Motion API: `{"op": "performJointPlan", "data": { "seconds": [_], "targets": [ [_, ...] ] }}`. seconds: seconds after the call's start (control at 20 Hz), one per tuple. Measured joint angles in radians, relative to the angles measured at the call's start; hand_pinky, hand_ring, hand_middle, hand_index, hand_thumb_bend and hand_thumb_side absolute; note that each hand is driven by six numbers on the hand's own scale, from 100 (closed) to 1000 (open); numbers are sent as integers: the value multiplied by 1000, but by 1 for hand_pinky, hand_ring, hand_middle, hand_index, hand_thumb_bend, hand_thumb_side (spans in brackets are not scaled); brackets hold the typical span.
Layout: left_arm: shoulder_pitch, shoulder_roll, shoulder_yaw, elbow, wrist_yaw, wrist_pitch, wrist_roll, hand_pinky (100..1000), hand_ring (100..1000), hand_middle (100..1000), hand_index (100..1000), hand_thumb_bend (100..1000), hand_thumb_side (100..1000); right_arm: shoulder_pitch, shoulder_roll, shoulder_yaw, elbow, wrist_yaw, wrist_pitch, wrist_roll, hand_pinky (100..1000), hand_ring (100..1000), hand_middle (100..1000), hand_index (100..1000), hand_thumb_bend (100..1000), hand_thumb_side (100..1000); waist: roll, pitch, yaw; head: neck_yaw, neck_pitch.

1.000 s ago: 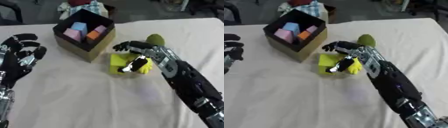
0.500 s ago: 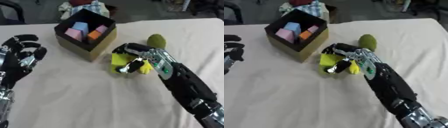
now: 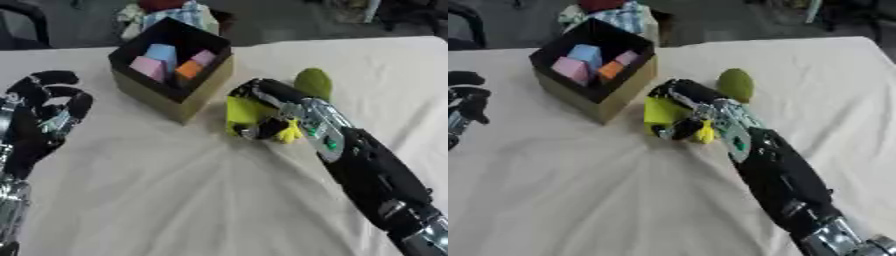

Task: Pick up objects on the table and place them in the box.

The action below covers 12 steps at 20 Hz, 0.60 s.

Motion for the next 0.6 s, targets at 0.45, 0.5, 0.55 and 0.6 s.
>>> {"op": "performJointPlan", "data": {
  "seconds": [0.45,0.5,0.55,0.6],
  "targets": [
    [2,-8,-14,0,-3,-7,-16,431,666,659,729,650,502,-81,-64,0,-117,-87,19,-21,704,603,437,678,100,100,-13,0,53,-7,-1],
    [2,-8,-18,0,-4,-9,-20,430,666,658,729,649,501,-93,-70,-3,-124,-92,25,-20,703,602,438,679,100,100,-17,0,65,-12,-3],
    [2,-9,-22,-1,-6,-11,-25,428,665,657,729,649,500,-104,-74,-8,-125,-97,32,-20,701,602,439,680,100,100,-18,1,79,-19,-7],
    [0,-9,-26,-1,-6,-14,-30,426,665,657,729,647,498,-115,-78,-15,-125,-100,39,-21,701,603,444,684,100,100,-19,3,93,-27,-10]
  ]
}}
